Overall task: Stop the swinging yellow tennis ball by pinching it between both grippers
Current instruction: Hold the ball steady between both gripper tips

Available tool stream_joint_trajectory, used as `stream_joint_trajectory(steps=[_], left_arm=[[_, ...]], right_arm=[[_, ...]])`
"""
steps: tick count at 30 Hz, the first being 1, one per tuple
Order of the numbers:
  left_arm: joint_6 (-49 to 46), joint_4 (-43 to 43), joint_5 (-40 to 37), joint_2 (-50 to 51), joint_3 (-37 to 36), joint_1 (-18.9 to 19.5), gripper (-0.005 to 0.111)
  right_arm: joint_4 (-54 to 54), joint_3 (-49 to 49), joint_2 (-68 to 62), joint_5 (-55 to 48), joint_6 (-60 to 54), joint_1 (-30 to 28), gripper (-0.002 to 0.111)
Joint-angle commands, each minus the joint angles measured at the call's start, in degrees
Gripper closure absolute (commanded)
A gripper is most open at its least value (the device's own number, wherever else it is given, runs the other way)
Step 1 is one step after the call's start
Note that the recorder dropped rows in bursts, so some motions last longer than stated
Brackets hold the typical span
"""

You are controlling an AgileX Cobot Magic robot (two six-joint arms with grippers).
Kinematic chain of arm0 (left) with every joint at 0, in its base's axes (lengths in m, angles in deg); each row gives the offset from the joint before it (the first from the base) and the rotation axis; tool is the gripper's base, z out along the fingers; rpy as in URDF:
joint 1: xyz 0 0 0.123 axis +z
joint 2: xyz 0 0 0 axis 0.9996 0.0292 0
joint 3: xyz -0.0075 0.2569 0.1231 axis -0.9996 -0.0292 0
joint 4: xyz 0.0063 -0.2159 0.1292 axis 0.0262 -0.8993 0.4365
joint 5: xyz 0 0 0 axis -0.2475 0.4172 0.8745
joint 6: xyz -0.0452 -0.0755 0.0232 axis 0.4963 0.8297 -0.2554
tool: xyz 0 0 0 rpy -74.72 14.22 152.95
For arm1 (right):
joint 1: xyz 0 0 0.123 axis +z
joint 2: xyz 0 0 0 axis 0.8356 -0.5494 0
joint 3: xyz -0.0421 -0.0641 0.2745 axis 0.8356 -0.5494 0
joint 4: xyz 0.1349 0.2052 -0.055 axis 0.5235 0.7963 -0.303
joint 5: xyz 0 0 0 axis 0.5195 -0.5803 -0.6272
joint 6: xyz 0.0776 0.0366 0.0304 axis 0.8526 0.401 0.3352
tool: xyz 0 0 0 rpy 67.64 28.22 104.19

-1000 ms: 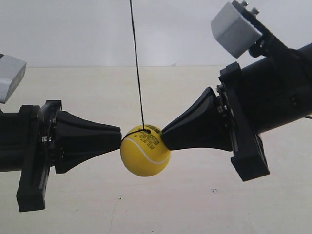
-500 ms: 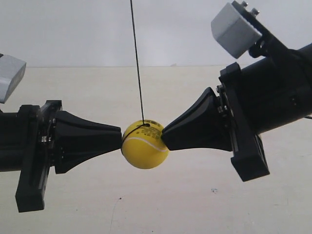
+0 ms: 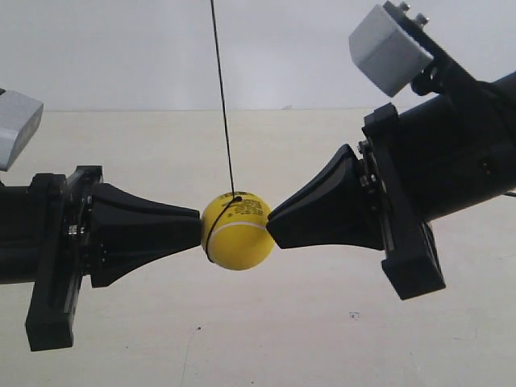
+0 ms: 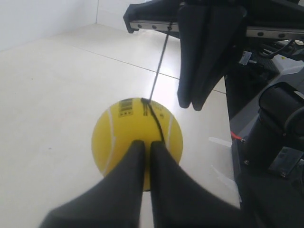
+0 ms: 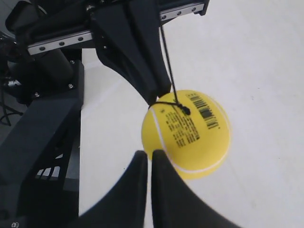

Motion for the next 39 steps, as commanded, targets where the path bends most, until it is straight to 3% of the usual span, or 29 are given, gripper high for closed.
stream_joint_trajectory(steps=[1, 20, 27, 39], left_arm=[[0.3, 0.0, 0.6, 0.1, 0.3, -0.4, 0.102], [0.3, 0.3, 0.6, 0.1, 0.3, -0.4, 0.102], [0.3, 0.3, 0.6, 0.1, 0.3, -0.4, 0.102], [0.3, 0.4, 0.6, 0.1, 0.3, -0.4, 0.102]], right_arm=[[0.4, 0.1, 0.1, 0.0, 0.0, 0.1, 0.108], [0.3, 0.1, -0.5, 0.3, 1.5, 0.1, 0.108], [-1.3, 0.1, -2.1, 3.7, 1.9, 5.2, 0.108], [-1.7, 0.1, -2.1, 4.1, 2.2, 5.5, 0.108]])
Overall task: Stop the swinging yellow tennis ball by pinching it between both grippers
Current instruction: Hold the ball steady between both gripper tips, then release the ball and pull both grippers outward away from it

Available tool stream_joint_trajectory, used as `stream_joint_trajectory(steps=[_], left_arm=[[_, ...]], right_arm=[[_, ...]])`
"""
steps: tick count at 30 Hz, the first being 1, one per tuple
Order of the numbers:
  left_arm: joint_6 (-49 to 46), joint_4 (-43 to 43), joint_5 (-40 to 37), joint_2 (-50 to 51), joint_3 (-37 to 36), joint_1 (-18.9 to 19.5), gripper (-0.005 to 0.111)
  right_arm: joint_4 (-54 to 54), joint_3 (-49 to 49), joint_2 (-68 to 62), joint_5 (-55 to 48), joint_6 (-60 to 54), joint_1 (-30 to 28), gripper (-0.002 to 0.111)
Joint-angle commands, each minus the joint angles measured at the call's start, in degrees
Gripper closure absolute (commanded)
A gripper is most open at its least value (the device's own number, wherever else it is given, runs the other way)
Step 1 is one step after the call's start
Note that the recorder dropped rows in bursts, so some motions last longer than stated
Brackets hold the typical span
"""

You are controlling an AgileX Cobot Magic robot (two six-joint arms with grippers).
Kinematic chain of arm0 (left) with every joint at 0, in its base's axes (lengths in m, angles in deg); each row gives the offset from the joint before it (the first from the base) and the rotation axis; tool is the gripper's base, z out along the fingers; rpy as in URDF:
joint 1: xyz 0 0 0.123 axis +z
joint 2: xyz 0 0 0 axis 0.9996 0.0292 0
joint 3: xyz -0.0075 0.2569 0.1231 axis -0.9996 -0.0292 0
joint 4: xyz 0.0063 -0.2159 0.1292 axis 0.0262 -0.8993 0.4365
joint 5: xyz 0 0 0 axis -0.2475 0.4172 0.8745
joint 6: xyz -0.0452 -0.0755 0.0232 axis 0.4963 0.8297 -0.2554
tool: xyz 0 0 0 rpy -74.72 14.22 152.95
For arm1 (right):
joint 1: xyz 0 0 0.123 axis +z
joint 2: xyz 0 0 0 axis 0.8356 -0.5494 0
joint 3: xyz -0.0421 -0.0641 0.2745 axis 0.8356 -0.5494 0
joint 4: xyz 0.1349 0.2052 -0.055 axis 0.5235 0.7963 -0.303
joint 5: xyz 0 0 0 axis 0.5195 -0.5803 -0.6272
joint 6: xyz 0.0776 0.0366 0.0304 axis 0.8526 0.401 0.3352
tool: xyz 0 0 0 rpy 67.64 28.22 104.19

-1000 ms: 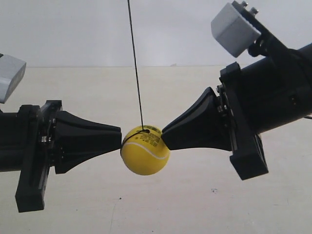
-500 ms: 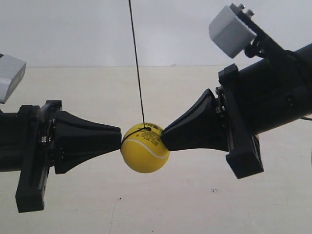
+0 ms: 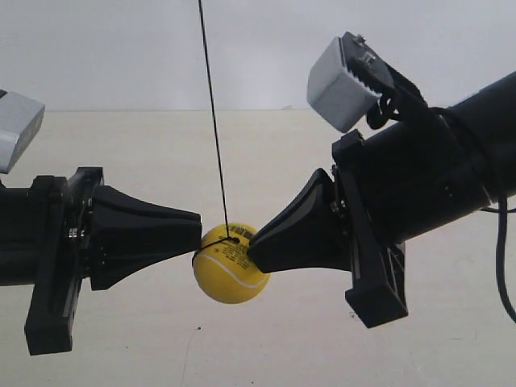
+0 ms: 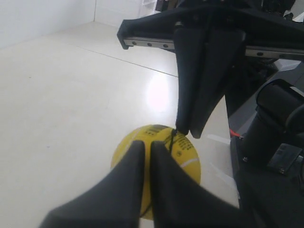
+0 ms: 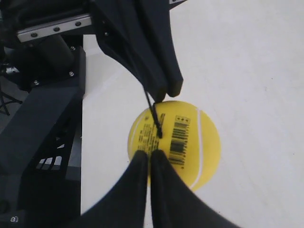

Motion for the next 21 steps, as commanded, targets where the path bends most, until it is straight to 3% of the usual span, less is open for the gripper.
stream_joint_trajectory(steps=[1, 11, 21], left_arm=[[0.3, -0.3, 0.7, 0.1, 0.3, -0.3, 0.102], [0.3, -0.1, 0.7, 0.1, 0.3, -0.3, 0.102], [0.3, -0.1, -1.0, -3.7, 0.3, -0.3, 0.102]], right_arm=[[0.4, 0.1, 0.0, 0.1, 0.0, 0.3, 0.108], [-0.7, 0.3, 0.6, 0.2, 0.1, 0.3, 0.108], [-4.7, 0.3, 9.2, 5.0, 1.1, 0.0, 0.108]])
